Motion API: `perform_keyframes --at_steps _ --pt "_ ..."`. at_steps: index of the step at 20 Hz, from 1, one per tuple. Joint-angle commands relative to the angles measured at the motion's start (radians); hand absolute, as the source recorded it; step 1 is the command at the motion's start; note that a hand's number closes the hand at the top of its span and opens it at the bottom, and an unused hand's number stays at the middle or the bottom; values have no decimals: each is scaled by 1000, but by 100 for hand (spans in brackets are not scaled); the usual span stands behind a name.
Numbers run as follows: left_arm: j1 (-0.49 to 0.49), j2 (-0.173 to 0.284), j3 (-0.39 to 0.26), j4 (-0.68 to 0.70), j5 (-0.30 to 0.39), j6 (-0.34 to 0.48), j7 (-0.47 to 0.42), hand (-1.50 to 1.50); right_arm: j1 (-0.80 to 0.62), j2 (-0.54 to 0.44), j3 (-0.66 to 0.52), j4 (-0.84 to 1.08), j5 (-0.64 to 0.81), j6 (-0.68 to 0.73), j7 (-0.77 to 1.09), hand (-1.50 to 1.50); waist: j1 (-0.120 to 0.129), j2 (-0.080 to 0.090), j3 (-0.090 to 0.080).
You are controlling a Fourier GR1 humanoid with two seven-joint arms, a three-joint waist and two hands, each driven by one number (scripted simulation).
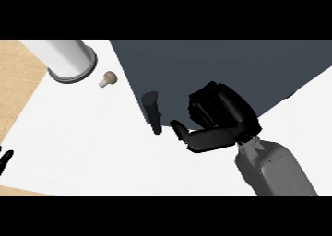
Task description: Pick up the bottled water, place it into the cabinet and close the cabinet
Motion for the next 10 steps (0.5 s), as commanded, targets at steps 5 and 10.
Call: perform_keyframes --at_steps 5,10 --pt "20 7 38 8 17 -60 -13 -150 -302 42 -140 393 54 -36 -66 150 -36 -3 5" --pt "20 -18 29 -8 -7 -55 -10 -150 -355 35 -161 459 49 -16 -69 150 -37 -2 4"
